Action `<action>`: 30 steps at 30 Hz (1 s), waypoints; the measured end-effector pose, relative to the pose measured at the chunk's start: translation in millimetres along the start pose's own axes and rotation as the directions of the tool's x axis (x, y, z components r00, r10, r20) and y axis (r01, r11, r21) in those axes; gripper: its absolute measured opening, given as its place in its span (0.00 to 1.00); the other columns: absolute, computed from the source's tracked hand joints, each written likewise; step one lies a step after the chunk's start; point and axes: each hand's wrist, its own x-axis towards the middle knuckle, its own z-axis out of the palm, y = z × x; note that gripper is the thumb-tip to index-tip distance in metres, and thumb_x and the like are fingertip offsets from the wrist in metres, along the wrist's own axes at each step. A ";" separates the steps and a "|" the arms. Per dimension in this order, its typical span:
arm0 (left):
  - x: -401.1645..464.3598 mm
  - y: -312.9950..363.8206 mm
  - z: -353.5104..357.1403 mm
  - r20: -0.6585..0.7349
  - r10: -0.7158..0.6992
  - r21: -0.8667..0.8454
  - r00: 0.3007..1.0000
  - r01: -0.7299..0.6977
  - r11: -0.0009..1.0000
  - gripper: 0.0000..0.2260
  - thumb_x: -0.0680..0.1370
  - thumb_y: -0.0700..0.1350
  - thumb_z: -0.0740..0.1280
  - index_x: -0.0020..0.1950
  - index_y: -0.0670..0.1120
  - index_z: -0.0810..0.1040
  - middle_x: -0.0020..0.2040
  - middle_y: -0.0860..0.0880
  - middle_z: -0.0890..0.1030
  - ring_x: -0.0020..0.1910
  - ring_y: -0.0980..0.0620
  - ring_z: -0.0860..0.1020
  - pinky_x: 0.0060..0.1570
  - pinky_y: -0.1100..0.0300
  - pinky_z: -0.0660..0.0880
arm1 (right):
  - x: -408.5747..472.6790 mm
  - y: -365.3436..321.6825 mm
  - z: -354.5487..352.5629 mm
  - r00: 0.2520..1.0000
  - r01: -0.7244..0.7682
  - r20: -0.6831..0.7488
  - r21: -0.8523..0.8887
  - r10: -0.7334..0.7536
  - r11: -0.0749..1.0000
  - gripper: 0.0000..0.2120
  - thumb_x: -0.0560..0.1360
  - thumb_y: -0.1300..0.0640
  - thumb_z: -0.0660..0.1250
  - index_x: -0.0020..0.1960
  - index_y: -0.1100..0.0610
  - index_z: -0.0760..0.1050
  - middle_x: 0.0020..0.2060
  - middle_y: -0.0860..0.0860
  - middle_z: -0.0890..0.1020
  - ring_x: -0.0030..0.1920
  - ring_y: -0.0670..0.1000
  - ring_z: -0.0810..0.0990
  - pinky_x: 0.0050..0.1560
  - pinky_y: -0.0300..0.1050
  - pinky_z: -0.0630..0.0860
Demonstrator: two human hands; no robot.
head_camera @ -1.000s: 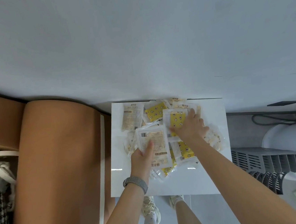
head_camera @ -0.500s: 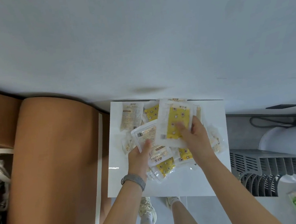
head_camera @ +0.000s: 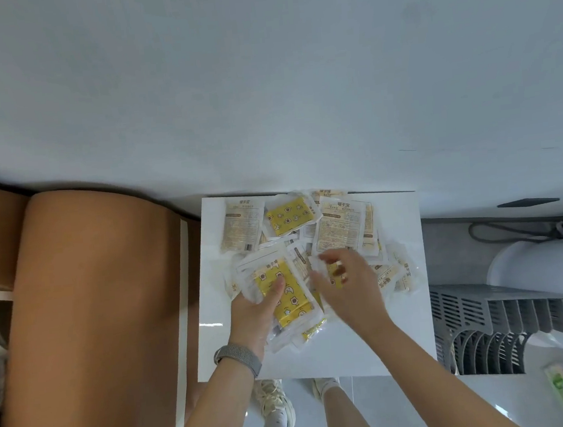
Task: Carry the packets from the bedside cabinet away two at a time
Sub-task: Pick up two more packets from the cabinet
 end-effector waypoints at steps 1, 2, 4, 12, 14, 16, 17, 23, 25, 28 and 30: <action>0.5 0.1 -1.8 -0.009 -0.007 -0.013 1.000 0.007 1.000 0.14 0.73 0.41 0.73 0.58 0.46 0.79 0.49 0.47 0.86 0.45 0.50 0.85 0.37 0.57 0.81 | 3.3 6.7 -3.4 0.991 -0.056 -0.119 -0.018 0.053 0.998 0.16 0.72 0.50 0.73 0.58 0.50 0.75 0.51 0.42 0.76 0.51 0.45 0.75 0.52 0.44 0.76; 1.7 -1.0 -3.0 -0.022 -0.014 -0.030 1.000 0.013 0.999 0.16 0.73 0.41 0.73 0.60 0.45 0.79 0.50 0.47 0.86 0.46 0.49 0.85 0.37 0.57 0.81 | 6.1 14.8 -5.4 0.973 -0.122 -0.204 -0.079 0.104 0.989 0.20 0.72 0.50 0.73 0.61 0.51 0.73 0.53 0.44 0.76 0.55 0.49 0.74 0.56 0.47 0.75; 2.9 -2.7 -3.4 -0.041 -0.026 -0.052 0.999 0.024 0.998 0.19 0.72 0.41 0.73 0.63 0.45 0.77 0.51 0.47 0.85 0.46 0.50 0.85 0.38 0.57 0.82 | 8.3 27.1 -4.3 0.949 -0.270 -0.227 -0.239 0.217 0.933 0.32 0.69 0.46 0.75 0.68 0.54 0.67 0.61 0.51 0.72 0.62 0.54 0.70 0.61 0.49 0.70; 0.6 -7.7 -3.0 -0.033 -0.022 -0.041 0.999 0.020 0.999 0.23 0.72 0.42 0.74 0.66 0.44 0.76 0.54 0.45 0.84 0.47 0.50 0.85 0.37 0.59 0.81 | 8.2 40.9 14.7 0.943 -0.332 -0.150 -0.516 0.298 0.790 0.48 0.67 0.38 0.74 0.76 0.50 0.51 0.62 0.55 0.68 0.61 0.56 0.70 0.63 0.48 0.70; 0.9 -8.4 -4.8 -0.041 -0.013 -0.031 0.999 0.012 0.999 0.23 0.72 0.42 0.74 0.66 0.45 0.76 0.55 0.45 0.84 0.47 0.51 0.85 0.38 0.59 0.81 | 11.8 42.1 12.5 0.940 -0.339 -0.141 -0.483 0.310 0.807 0.51 0.67 0.42 0.77 0.77 0.51 0.48 0.62 0.56 0.70 0.62 0.57 0.71 0.61 0.50 0.72; 1.8 -9.0 -6.8 -0.043 -0.014 -0.031 0.999 0.013 0.999 0.22 0.72 0.42 0.74 0.65 0.45 0.76 0.54 0.45 0.84 0.47 0.51 0.85 0.38 0.59 0.81 | 13.5 43.8 9.1 0.937 -0.347 -0.138 -0.442 0.320 0.827 0.53 0.67 0.48 0.78 0.78 0.49 0.45 0.60 0.56 0.74 0.61 0.57 0.72 0.58 0.52 0.74; 2.6 -9.3 -7.5 -0.045 -0.012 -0.030 0.999 0.011 0.999 0.22 0.72 0.43 0.74 0.65 0.44 0.77 0.54 0.45 0.85 0.48 0.50 0.85 0.39 0.58 0.82 | 13.6 44.1 6.7 0.933 -0.359 -0.138 -0.421 0.333 0.833 0.53 0.67 0.51 0.78 0.78 0.48 0.43 0.57 0.56 0.76 0.59 0.57 0.74 0.56 0.51 0.75; 5.3 -10.2 -10.5 -0.037 -0.018 -0.022 0.999 0.017 1.000 0.21 0.71 0.44 0.74 0.64 0.45 0.77 0.53 0.46 0.85 0.47 0.50 0.85 0.40 0.57 0.82 | -4.8 45.3 -2.9 0.947 -0.321 -0.003 0.021 0.321 0.947 0.46 0.67 0.58 0.78 0.77 0.49 0.55 0.43 0.49 0.80 0.42 0.50 0.80 0.41 0.43 0.77; 6.2 -11.1 -12.3 -0.046 -0.020 -0.015 0.999 0.019 1.000 0.21 0.71 0.44 0.74 0.64 0.45 0.77 0.53 0.46 0.85 0.47 0.50 0.85 0.40 0.57 0.82 | -16.9 37.5 -6.4 0.942 -0.336 0.050 0.148 0.333 0.930 0.24 0.67 0.55 0.79 0.60 0.53 0.77 0.43 0.48 0.84 0.46 0.52 0.84 0.42 0.41 0.79; 6.7 -12.0 -17.0 -0.065 -0.015 0.006 0.998 0.015 1.000 0.18 0.72 0.45 0.74 0.61 0.46 0.78 0.51 0.47 0.85 0.45 0.51 0.85 0.39 0.59 0.82 | -26.1 18.9 -10.6 0.895 -0.426 0.085 0.460 0.438 0.779 0.04 0.70 0.58 0.76 0.42 0.53 0.81 0.37 0.48 0.85 0.43 0.53 0.84 0.42 0.44 0.79; 6.3 -12.1 -21.5 -0.077 -0.006 0.007 0.997 0.007 1.000 0.17 0.71 0.46 0.74 0.59 0.48 0.79 0.48 0.49 0.86 0.43 0.53 0.85 0.39 0.59 0.81 | -17.1 4.6 -11.0 0.849 -0.449 0.185 0.747 0.495 0.490 0.02 0.74 0.58 0.71 0.47 0.53 0.81 0.41 0.49 0.86 0.46 0.53 0.84 0.49 0.51 0.80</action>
